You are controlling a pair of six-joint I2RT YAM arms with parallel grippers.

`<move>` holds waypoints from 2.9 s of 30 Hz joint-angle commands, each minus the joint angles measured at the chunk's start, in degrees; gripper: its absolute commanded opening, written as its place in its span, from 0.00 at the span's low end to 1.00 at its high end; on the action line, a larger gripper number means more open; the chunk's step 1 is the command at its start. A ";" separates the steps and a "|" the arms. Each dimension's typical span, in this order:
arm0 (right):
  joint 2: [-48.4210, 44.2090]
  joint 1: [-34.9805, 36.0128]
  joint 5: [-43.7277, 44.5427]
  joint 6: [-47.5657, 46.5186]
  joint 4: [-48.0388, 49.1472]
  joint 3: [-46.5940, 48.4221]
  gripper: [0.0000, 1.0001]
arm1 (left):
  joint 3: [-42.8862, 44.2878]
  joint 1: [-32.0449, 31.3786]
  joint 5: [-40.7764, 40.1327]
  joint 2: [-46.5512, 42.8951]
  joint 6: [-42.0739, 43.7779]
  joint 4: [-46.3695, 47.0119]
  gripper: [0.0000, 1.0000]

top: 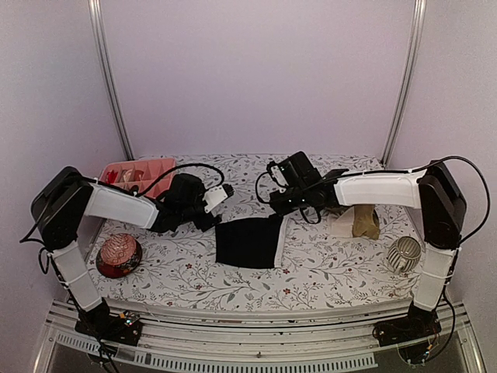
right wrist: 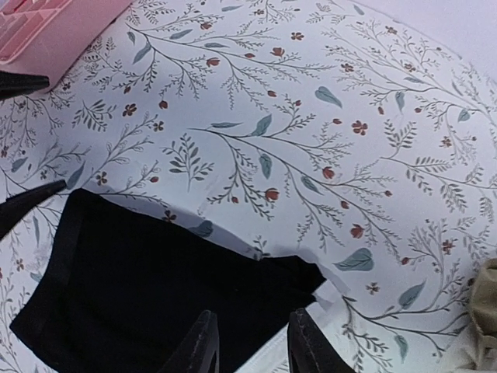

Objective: Roll the underwear
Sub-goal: Smooth out the underwear at the center of the board, then pick up the underwear from the center of the board.

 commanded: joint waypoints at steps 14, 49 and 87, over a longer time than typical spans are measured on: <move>13.93 -3.73 -19.38 1.90 5.87 6.55 0.13 | 6.33 -2.48 10.51 5.23 -1.42 -11.14 0.26; -3.30 -2.60 -9.34 -8.21 -1.90 2.95 0.84 | -1.88 -0.51 4.70 -14.10 7.35 -9.65 0.99; -28.77 -0.54 -7.07 -6.49 8.16 -26.19 0.91 | -28.62 -15.68 -0.22 -3.34 33.32 23.91 0.48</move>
